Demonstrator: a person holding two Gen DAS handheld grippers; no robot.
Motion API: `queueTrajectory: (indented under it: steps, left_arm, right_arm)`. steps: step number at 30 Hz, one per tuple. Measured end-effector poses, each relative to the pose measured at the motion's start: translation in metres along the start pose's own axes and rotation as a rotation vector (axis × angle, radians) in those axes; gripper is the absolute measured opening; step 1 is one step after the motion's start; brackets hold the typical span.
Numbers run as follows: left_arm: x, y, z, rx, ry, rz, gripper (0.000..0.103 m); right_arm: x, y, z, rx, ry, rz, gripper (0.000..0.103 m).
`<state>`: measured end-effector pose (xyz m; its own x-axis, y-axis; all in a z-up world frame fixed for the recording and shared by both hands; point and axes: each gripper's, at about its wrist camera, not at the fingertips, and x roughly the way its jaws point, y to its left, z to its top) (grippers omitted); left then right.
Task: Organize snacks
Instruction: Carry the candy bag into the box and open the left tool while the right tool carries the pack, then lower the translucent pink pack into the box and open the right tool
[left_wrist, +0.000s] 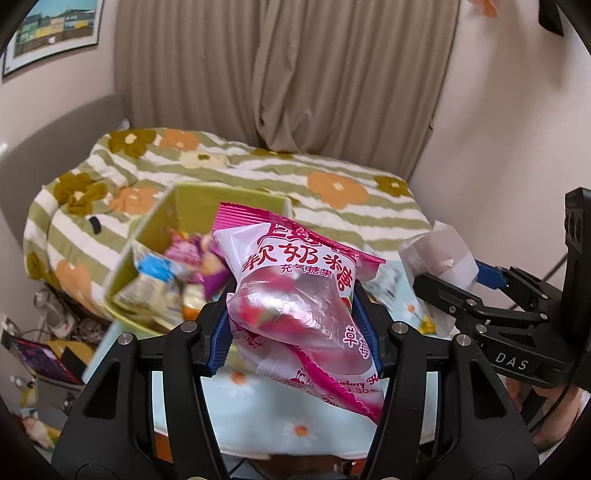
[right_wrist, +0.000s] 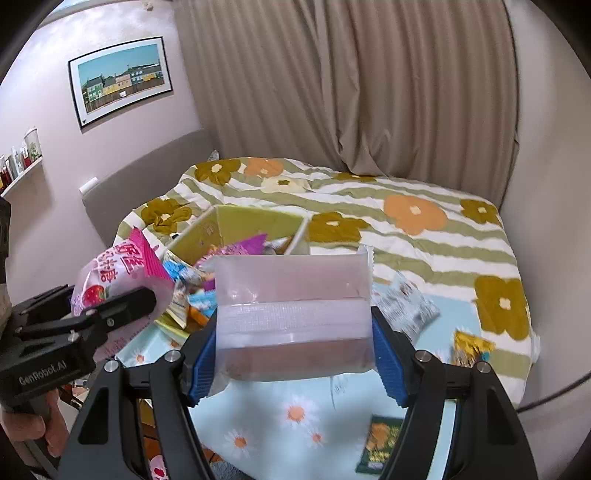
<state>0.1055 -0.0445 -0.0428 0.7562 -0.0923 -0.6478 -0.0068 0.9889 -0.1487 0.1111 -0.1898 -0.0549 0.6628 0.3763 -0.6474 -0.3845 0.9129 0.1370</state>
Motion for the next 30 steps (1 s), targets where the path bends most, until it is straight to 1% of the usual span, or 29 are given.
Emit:
queueTrajectory:
  steps: [3, 9, 16, 19, 23, 25, 26, 27, 28, 30]
  left_arm:
    - [0.008, 0.025, 0.018, 0.001, -0.003, 0.013, 0.053]
    - [0.048, 0.083, 0.059, -0.001, 0.038, 0.001, 0.053]
    - [0.126, 0.141, 0.096, 0.003, 0.13, -0.038, 0.053]
    - [0.164, 0.162, 0.104, -0.009, 0.185, -0.061, 0.053]
    - [0.21, 0.186, 0.107, -0.02, 0.266, -0.082, 0.054]
    - [0.227, 0.193, 0.105, -0.02, 0.302, -0.091, 0.061]
    - [0.233, 0.194, 0.103, -0.014, 0.315, -0.092, 0.074]
    - [0.236, 0.196, 0.102, -0.004, 0.321, -0.084, 0.09]
    - [0.238, 0.198, 0.101, 0.005, 0.318, -0.076, 0.095]
    - [0.236, 0.203, 0.098, 0.004, 0.312, -0.083, 0.097]
  right_arm:
    - [0.014, 0.015, 0.017, -0.004, -0.007, 0.001, 0.068]
    - [0.058, 0.045, 0.052, 0.031, 0.012, 0.003, 0.068]
    - [0.12, 0.071, 0.085, 0.086, 0.052, -0.027, 0.068]
    - [0.146, 0.077, 0.093, 0.118, 0.076, -0.047, 0.068]
    - [0.174, 0.083, 0.098, 0.153, 0.111, -0.078, 0.068]
    - [0.185, 0.084, 0.099, 0.172, 0.127, -0.092, 0.068]
    - [0.19, 0.085, 0.099, 0.182, 0.135, -0.099, 0.068]
    - [0.194, 0.085, 0.099, 0.19, 0.142, -0.106, 0.068]
    - [0.198, 0.086, 0.099, 0.196, 0.147, -0.112, 0.068]
    - [0.203, 0.087, 0.099, 0.208, 0.161, -0.123, 0.068]
